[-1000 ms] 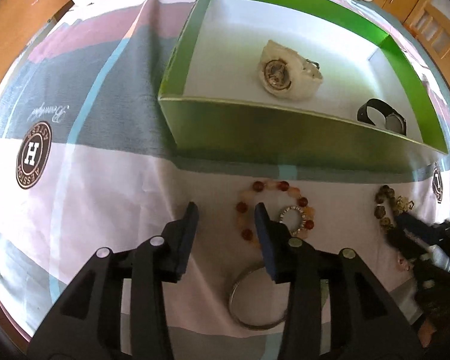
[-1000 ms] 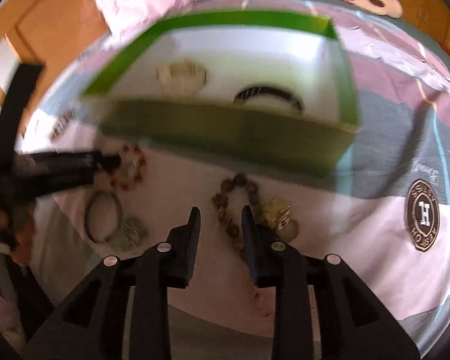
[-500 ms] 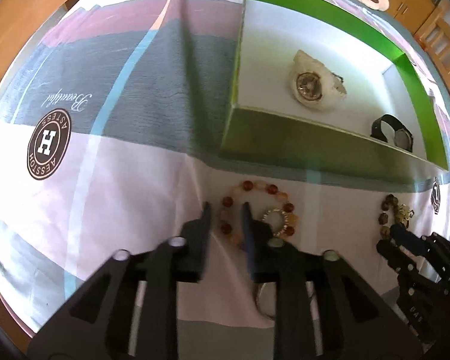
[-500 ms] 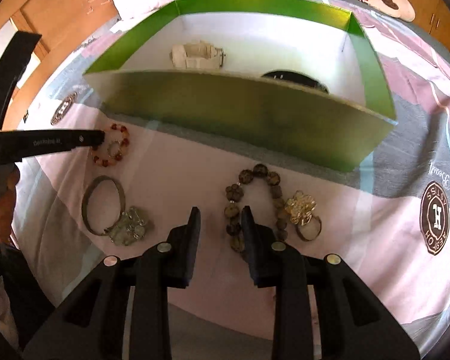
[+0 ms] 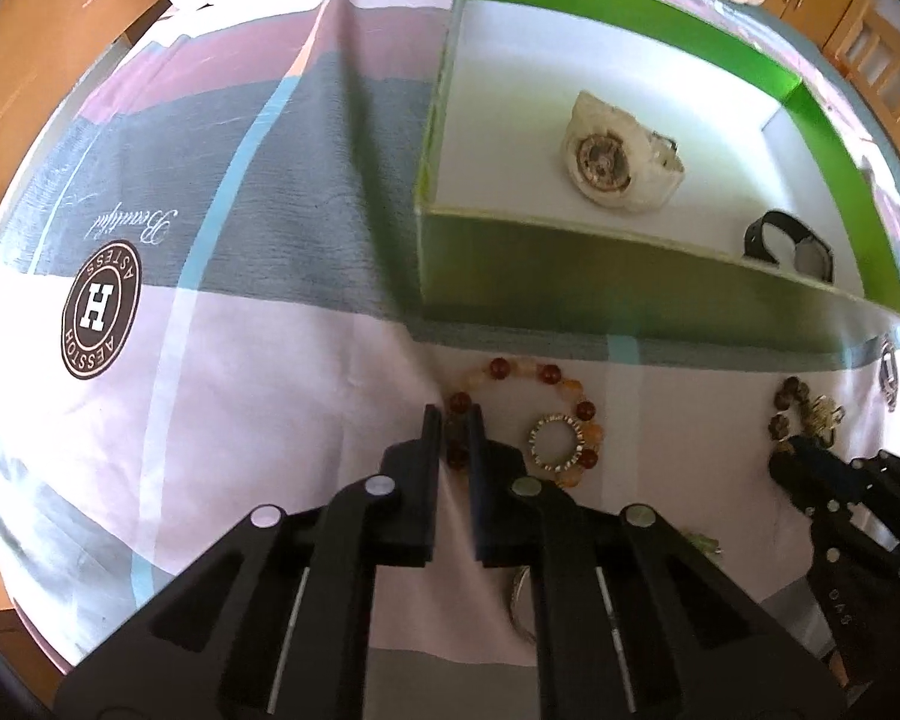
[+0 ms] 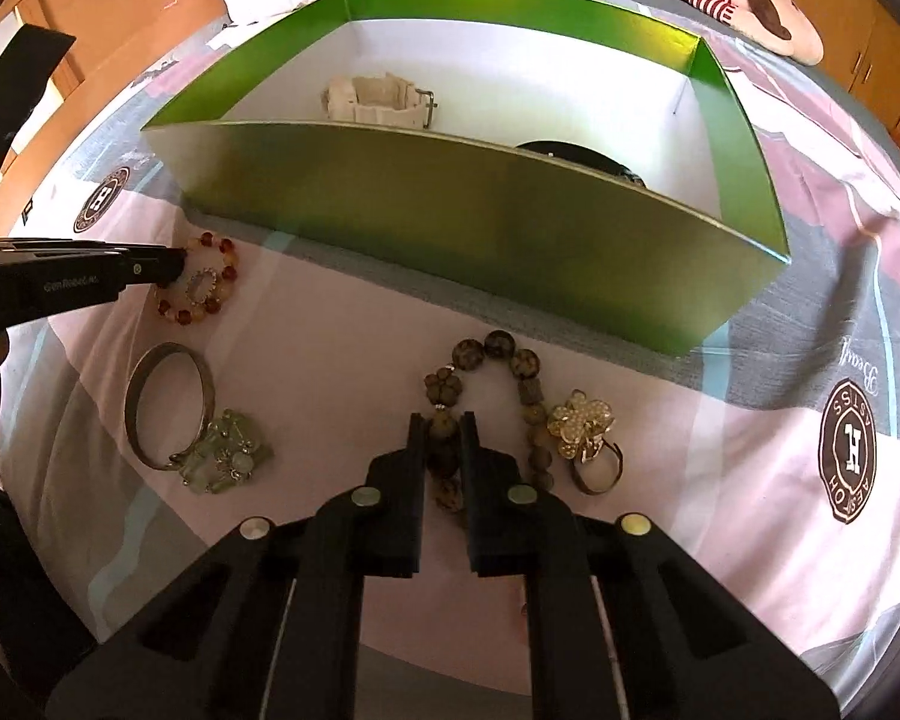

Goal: Organize jewelry
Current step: 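Grasp the red bracelet with the left tool while the right grasps the brown bracelet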

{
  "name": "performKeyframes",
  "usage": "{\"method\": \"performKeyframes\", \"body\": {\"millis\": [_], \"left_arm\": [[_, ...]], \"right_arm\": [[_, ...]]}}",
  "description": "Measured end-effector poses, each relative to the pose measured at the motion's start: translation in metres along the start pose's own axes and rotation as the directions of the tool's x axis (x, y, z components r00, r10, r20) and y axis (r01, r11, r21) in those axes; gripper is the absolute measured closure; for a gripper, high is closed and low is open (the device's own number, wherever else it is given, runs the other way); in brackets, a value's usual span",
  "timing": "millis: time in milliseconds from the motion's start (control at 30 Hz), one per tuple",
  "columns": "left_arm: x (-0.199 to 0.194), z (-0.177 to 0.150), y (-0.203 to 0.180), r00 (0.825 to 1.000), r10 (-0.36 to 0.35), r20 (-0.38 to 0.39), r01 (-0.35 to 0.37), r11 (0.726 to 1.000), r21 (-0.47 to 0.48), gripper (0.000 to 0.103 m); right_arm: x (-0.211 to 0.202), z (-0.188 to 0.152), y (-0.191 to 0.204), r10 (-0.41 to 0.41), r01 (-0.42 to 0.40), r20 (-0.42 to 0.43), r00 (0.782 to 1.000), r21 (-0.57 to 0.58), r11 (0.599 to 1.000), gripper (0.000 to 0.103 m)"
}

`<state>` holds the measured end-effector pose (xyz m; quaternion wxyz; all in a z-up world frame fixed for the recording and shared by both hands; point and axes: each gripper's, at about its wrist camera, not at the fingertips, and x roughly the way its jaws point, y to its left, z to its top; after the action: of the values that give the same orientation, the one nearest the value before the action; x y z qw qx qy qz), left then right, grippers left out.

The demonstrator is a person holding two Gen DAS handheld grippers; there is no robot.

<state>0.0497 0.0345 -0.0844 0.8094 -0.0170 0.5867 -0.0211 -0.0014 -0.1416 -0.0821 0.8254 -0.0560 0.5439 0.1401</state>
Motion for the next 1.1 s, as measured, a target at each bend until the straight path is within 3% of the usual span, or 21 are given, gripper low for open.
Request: {"method": "performKeyframes", "body": {"millis": [100, 167, 333, 533, 633, 733, 900, 1100], "left_arm": [[-0.017, 0.0, 0.011, 0.999, -0.031, 0.035, 0.031, 1.0, -0.004, 0.095], [-0.033, 0.0, 0.014, 0.995, -0.062, 0.083, 0.062, 0.998, -0.004, 0.103], [-0.055, 0.002, 0.016, 0.984, -0.1, 0.145, 0.099, 0.995, 0.013, 0.103], [-0.029, 0.009, 0.01, 0.986, -0.131, 0.1, 0.131, 0.991, 0.007, 0.101], [-0.012, 0.018, 0.012, 0.989, -0.116, 0.09, 0.118, 0.993, -0.016, 0.101], [0.004, 0.021, 0.02, 0.991, -0.13, 0.027, 0.131, 0.99, -0.06, 0.101], [0.01, 0.018, 0.032, 0.987, -0.158, -0.024, 0.154, 0.981, -0.115, 0.085], [0.012, 0.014, 0.026, 0.989, -0.139, -0.045, 0.135, 0.989, -0.066, 0.081]], "right_arm": [[-0.01, 0.003, -0.002, 0.017, -0.018, 0.039, 0.999, 0.006, 1.0, 0.092], [-0.02, 0.005, -0.005, 0.039, -0.04, 0.076, 0.996, 0.015, 0.999, 0.092], [-0.031, 0.008, -0.008, 0.08, -0.084, 0.121, 0.989, 0.032, 0.996, 0.092], [-0.011, 0.004, -0.007, 0.055, -0.057, 0.04, 0.998, 0.032, 0.998, 0.092], [-0.01, 0.004, -0.006, 0.051, -0.053, 0.037, 0.998, 0.033, 0.998, 0.092], [-0.013, 0.005, -0.011, 0.051, -0.053, 0.046, 0.998, 0.046, 0.998, 0.092], [-0.014, 0.008, -0.022, 0.033, -0.038, 0.06, 0.998, 0.084, 0.996, 0.087], [-0.003, 0.008, -0.022, 0.004, -0.006, 0.025, 1.0, 0.074, 0.997, 0.087]]}}
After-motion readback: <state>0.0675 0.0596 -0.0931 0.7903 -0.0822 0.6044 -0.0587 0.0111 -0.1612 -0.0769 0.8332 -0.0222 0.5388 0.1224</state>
